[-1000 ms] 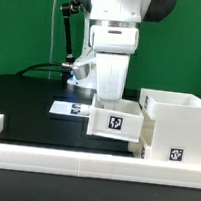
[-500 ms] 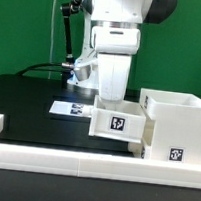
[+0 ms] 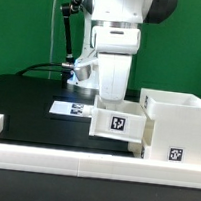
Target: Assemble drawer
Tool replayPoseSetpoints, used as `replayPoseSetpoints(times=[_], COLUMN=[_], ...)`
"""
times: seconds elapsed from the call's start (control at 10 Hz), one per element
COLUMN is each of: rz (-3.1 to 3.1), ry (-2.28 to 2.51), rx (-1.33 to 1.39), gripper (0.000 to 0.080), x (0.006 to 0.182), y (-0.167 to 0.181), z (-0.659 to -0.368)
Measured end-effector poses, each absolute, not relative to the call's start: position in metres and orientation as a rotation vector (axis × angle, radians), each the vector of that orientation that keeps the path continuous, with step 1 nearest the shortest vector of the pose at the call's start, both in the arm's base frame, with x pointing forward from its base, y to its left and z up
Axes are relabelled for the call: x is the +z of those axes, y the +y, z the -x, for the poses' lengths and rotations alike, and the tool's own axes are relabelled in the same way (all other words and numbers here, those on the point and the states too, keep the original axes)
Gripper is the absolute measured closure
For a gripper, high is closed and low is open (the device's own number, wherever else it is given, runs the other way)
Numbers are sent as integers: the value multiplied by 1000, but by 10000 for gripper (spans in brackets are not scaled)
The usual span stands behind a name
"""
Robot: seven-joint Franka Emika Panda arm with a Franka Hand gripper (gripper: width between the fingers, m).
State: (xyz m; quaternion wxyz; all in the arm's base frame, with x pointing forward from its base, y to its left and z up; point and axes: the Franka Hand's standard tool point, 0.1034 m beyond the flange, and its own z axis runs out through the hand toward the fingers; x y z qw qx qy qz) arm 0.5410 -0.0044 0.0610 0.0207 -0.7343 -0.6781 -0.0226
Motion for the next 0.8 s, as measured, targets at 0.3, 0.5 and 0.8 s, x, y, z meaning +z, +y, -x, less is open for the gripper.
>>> replayPoseSetpoints(times=[0.3,0.5,0.8], rz=[2263,2265,2254], ry=[-2114,-2112,-2119], rx=[-67,-66,-64], gripper=[758,758,758], x=[59,59,58], y=[0,-1,3], z=[-540,-540,-539])
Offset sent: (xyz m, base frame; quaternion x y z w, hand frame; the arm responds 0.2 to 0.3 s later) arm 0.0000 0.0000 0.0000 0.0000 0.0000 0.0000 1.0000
